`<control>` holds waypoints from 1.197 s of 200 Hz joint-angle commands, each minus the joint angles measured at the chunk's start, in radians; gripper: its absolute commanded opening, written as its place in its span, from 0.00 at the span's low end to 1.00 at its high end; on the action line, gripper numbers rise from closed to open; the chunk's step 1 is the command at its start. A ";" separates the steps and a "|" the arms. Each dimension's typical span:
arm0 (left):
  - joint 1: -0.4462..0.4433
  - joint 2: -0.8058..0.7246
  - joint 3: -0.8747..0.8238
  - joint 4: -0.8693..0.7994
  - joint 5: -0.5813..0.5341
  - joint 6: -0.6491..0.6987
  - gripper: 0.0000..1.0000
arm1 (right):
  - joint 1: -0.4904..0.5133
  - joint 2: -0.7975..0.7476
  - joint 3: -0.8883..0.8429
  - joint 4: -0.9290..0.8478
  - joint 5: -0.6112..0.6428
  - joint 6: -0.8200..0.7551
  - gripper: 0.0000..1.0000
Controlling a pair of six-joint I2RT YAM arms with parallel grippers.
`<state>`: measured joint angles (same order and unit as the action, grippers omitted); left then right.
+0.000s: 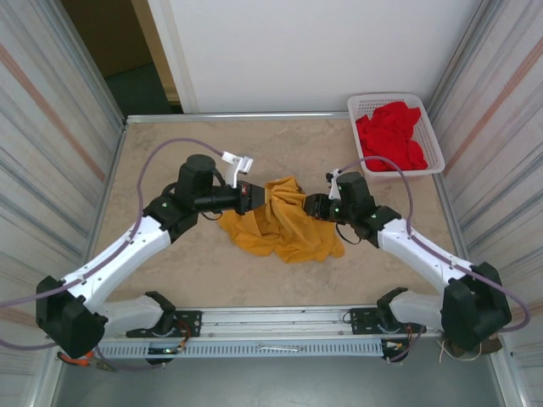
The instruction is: Fold the inside-out t-shirt
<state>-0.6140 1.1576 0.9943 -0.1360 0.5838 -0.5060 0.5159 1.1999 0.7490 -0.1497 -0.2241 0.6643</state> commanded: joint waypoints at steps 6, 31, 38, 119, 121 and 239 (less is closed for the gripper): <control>0.035 -0.022 -0.023 0.082 0.118 -0.045 0.00 | 0.047 -0.068 0.081 -0.146 0.123 -0.008 0.43; 0.040 -0.012 -0.041 0.116 0.139 -0.055 0.00 | 0.135 -0.231 0.093 -0.222 0.246 0.001 0.42; 0.042 -0.009 -0.046 0.124 0.143 -0.058 0.00 | 0.159 -0.276 0.096 -0.234 0.267 0.004 0.42; 0.045 -0.008 -0.054 0.148 0.169 -0.068 0.00 | 0.302 -0.150 0.229 -0.185 0.264 -0.121 0.57; 0.045 -0.008 -0.054 0.148 0.169 -0.068 0.00 | 0.302 -0.141 0.230 -0.183 0.264 -0.125 0.58; 0.109 0.027 -0.125 0.164 0.123 -0.070 0.00 | 0.192 -0.192 0.178 -0.133 0.023 -0.149 0.00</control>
<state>-0.5335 1.1633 0.8974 -0.0151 0.7246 -0.5663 0.7265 1.1366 0.9779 -0.3145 -0.0891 0.5289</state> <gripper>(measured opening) 0.058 0.051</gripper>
